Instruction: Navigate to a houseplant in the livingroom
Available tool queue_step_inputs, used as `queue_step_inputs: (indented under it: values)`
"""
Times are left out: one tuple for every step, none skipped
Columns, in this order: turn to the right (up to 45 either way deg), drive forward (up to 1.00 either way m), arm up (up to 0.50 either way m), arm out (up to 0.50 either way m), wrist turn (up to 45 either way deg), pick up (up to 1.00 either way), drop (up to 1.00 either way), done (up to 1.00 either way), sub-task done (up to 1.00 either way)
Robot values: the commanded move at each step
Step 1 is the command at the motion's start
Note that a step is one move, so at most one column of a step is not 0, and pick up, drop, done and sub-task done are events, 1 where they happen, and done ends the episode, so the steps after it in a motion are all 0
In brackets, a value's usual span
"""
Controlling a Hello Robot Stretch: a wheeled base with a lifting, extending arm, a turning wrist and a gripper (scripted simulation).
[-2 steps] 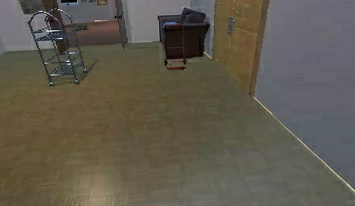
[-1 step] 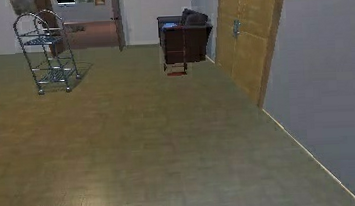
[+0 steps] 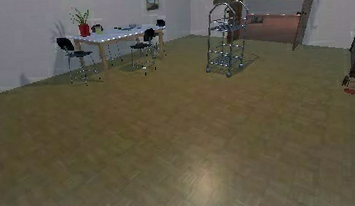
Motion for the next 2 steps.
queue_step_inputs:
  values:
    - [-6.0,0.00,0.00,0.00,0.0,0.00,0.00,0.00,0.00]
    - [0.0,0.45,0.00,0.00,0.0,0.00,0.00,0.00,0.00]
